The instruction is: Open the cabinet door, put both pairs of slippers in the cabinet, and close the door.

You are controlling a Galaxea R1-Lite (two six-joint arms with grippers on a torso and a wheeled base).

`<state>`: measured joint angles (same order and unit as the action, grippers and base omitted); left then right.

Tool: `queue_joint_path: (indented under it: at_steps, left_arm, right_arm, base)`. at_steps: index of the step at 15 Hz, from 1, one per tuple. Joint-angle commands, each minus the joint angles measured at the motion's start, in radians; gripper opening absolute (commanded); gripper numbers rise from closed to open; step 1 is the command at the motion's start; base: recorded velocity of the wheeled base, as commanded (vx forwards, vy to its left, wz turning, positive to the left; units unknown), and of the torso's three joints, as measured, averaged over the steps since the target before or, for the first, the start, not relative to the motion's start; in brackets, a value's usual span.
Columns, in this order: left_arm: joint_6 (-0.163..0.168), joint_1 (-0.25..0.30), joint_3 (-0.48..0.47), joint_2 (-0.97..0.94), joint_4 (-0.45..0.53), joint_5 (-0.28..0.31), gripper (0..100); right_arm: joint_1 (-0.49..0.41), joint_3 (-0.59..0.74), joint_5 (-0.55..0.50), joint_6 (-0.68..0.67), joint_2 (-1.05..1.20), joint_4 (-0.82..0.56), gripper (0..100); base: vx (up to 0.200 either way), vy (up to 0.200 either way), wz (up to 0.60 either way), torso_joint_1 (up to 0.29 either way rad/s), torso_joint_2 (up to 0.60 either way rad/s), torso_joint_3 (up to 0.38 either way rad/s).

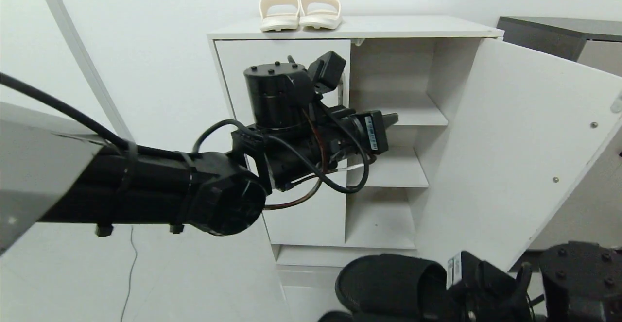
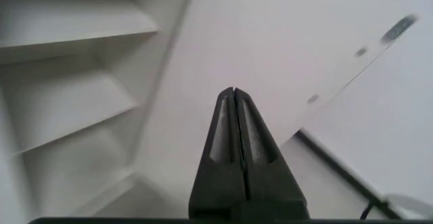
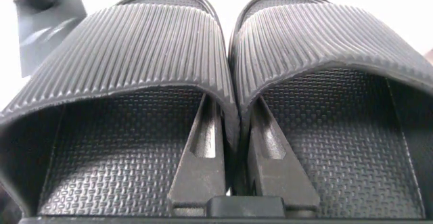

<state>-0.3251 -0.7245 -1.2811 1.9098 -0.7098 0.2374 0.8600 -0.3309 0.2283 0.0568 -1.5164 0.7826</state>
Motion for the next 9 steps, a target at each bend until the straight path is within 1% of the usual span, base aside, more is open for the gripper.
queue_joint_path:
  at_steps: [1,2,3,4,5,6,7,8,9]
  left_arm:
    - [0.101,0.089,0.072,-0.181,0.118,-0.021,0]
    - [0.147,0.134,0.120,-0.288,0.179,-0.075,0]
    - [0.150,0.148,0.135,-0.322,0.194,-0.095,0]
    - [0.161,0.171,0.181,-0.405,0.227,-0.147,0]
    - [0.196,0.188,0.261,-0.525,0.282,-0.228,0]
    - [0.239,0.194,0.327,-0.615,0.325,-0.297,0]
    - [0.288,0.200,0.408,-0.713,0.363,-0.394,0]
    - [0.304,0.204,0.447,-0.758,0.374,-0.440,0]
    - [0.337,0.218,0.572,-0.905,0.385,-0.558,0]
  right_arm:
    - [-0.085,-0.088,-0.083,-0.046,-0.062,0.003,0]
    - [-0.102,-0.157,-0.219,-0.101,-0.096,0.003,0]
    - [-0.105,-0.180,-0.264,-0.115,-0.111,0.001,0]
    - [-0.114,-0.221,-0.354,-0.124,-0.151,0.003,0]
    - [-0.121,-0.270,-0.458,-0.127,-0.202,0.012,0]
    - [-0.125,-0.306,-0.523,-0.129,-0.240,0.024,0]
    - [-0.137,-0.339,-0.609,-0.130,-0.285,0.053,0]
    - [-0.144,-0.353,-0.641,-0.134,-0.304,0.072,0]
    - [-0.176,-0.379,-0.705,-0.135,-0.360,0.141,0]
  base:
    - [0.000,0.000,0.00,0.000,0.00,0.000]
    - [0.000,0.000,0.00,0.000,0.00,0.000]
    - [0.000,0.000,0.00,0.000,0.00,0.000]
    - [0.000,0.000,0.00,0.000,0.00,0.000]
    - [0.000,0.000,0.00,0.000,0.00,0.000]
    - [0.000,0.000,0.00,0.000,0.00,0.000]
    - [0.000,0.000,0.00,0.000,0.00,0.000]
    - [0.000,0.000,0.00,0.000,0.00,0.000]
    - [0.000,0.000,0.00,0.000,0.00,0.000]
